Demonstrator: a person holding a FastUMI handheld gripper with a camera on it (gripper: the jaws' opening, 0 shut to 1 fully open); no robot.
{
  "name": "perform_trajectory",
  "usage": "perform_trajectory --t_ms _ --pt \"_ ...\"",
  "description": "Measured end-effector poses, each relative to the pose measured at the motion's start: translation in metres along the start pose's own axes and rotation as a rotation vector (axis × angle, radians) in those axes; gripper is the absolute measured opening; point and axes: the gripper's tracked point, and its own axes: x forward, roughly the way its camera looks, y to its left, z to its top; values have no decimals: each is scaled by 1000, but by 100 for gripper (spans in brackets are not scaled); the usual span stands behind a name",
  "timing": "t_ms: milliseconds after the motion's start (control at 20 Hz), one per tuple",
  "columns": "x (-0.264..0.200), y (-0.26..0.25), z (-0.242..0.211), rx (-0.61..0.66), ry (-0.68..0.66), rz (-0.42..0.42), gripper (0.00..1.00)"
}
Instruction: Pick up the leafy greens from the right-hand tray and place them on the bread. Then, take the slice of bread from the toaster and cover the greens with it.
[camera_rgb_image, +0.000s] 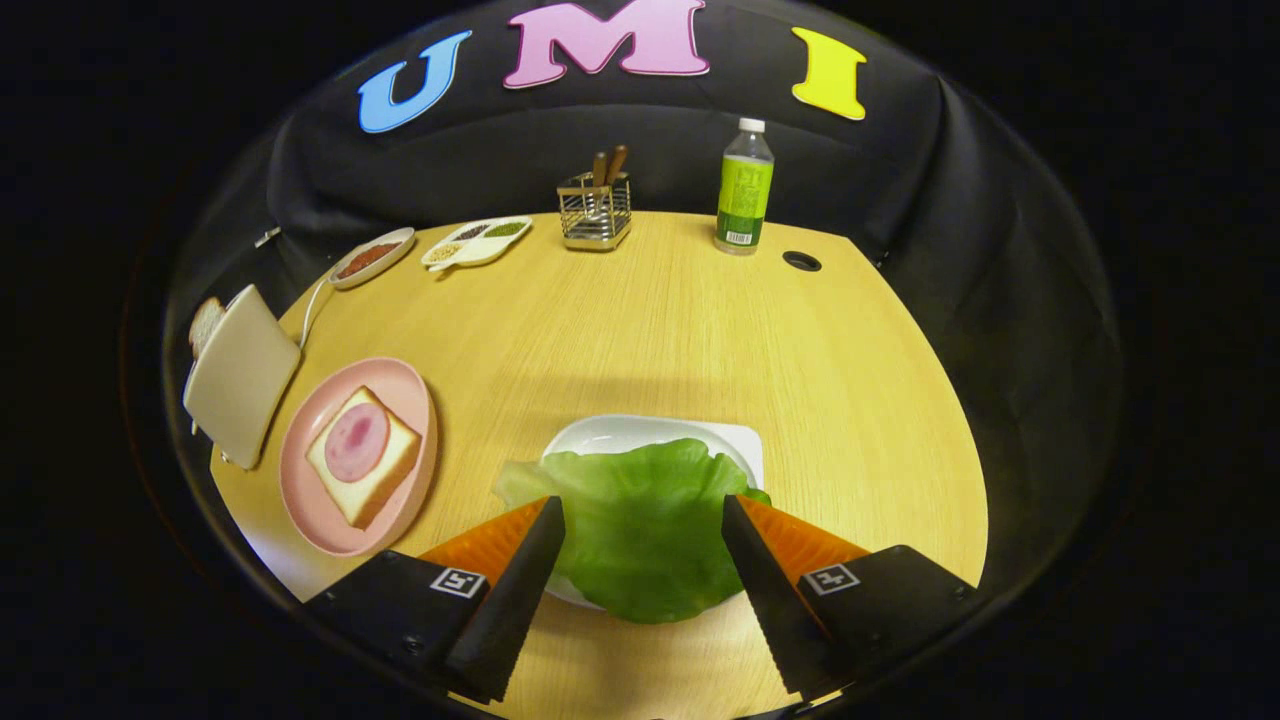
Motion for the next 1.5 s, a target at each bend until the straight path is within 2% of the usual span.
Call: perform_trajectory --t_ms 200,350,550,650,700,850,900,1050,1100,1250,1500 --pt "11 7 -20 -2 74 22 99" --pt "15 7 -19 -3 71 25 100" --pt "12 6 -19 -20 78 36 97" --pt "12 6 -19 -34 81 44 82" --pt "11 5 -19 -40 77 46 82" --pt "12 3 -18 -36 75 49 46" --pt "12 1 -16 -39 71 43 46" --pt "13 -2 -16 -3 74 33 15" --pt "11 -1 -15 1 75 37 9" --pt "11 -1 -14 43 87 45 6" --pt "-12 2 4 29 43 9 5"
